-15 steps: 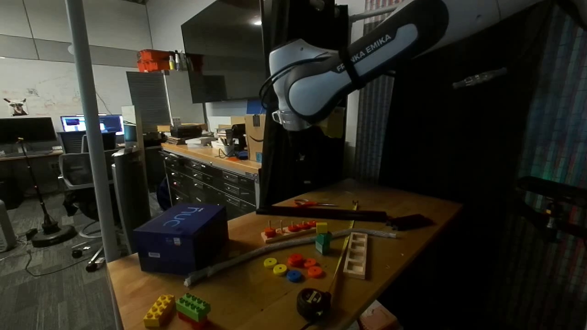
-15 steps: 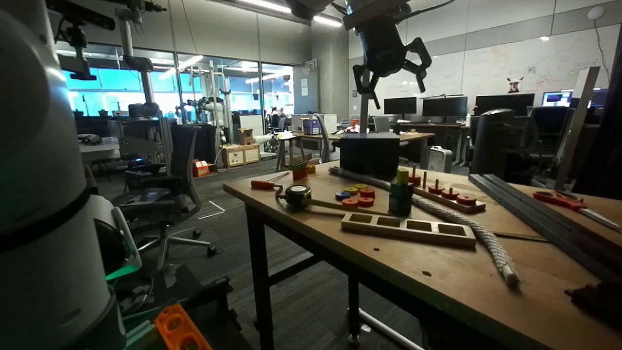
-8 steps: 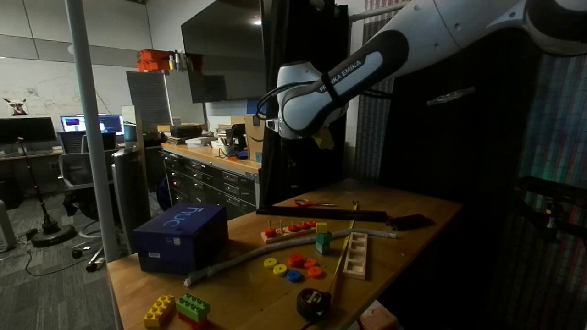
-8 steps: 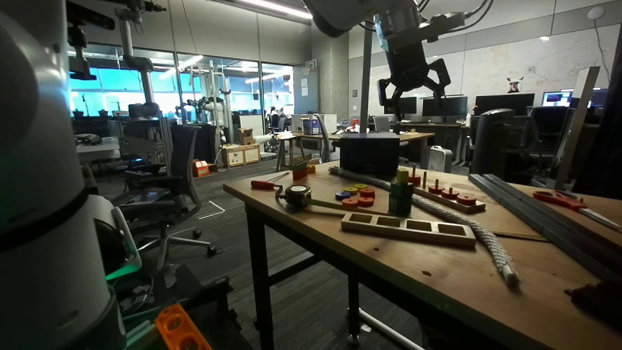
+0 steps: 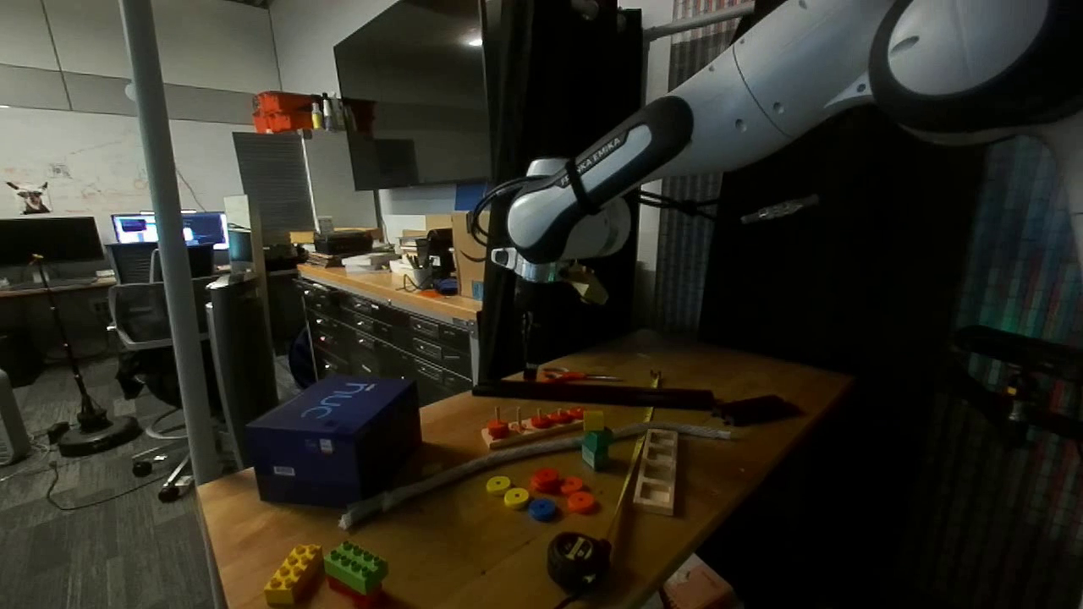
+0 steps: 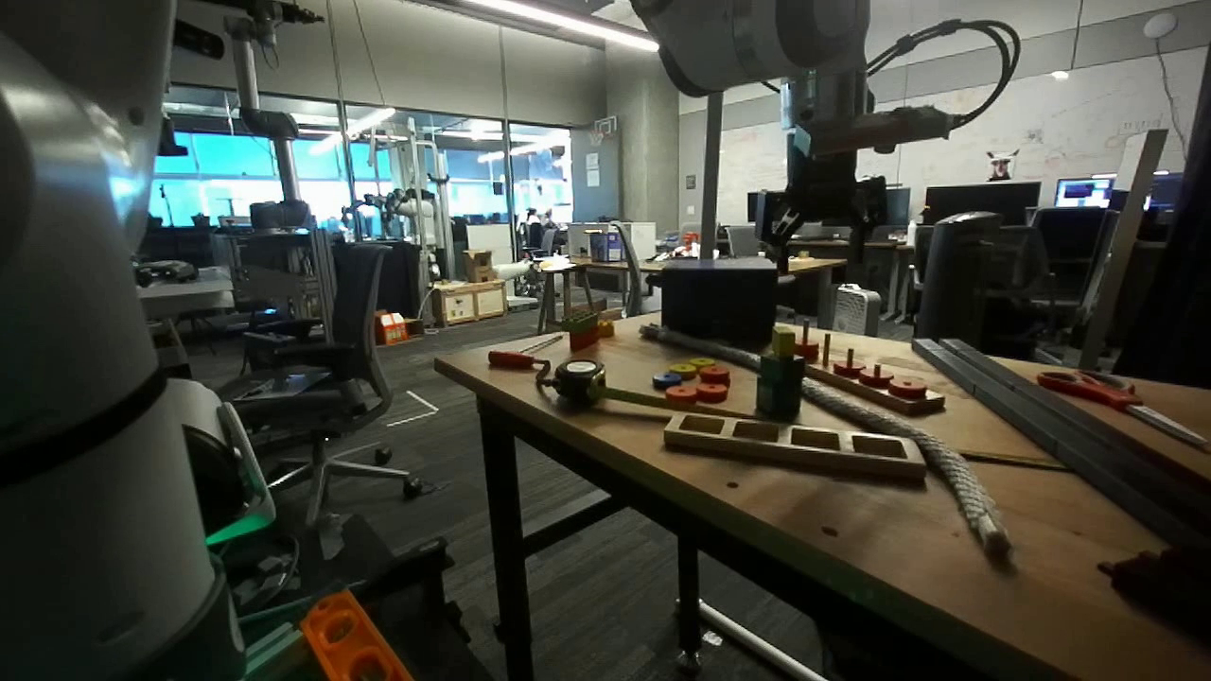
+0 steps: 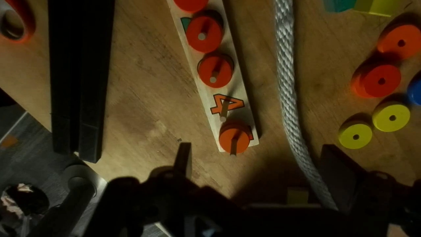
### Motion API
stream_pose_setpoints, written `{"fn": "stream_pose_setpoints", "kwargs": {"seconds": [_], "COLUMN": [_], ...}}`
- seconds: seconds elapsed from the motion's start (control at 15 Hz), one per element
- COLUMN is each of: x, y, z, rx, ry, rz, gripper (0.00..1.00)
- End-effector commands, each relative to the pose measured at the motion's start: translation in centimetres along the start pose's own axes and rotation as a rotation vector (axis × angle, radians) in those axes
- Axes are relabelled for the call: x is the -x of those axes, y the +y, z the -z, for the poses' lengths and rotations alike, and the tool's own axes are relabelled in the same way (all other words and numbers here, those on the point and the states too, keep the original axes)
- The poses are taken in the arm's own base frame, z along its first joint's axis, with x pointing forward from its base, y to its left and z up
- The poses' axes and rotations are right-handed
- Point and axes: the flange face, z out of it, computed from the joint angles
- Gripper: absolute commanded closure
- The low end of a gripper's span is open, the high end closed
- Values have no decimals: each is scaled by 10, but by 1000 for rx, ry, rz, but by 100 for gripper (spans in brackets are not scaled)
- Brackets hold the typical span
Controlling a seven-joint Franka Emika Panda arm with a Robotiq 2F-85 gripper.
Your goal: Pick up an orange circle and put it on the table.
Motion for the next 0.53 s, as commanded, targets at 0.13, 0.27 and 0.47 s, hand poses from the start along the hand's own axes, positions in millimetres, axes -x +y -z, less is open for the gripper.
{"fn": "stream_pose_setpoints", "kwargs": {"seconds": [0.13, 0.27, 0.47], "x": [-36, -41, -43], "y": [6, 4, 6], "z": [-27, -40, -56], "rx": [-83, -107, -143], "ry": [-9, -20, -32], "rz": [44, 50, 51], "gripper": [0, 0, 0]}}
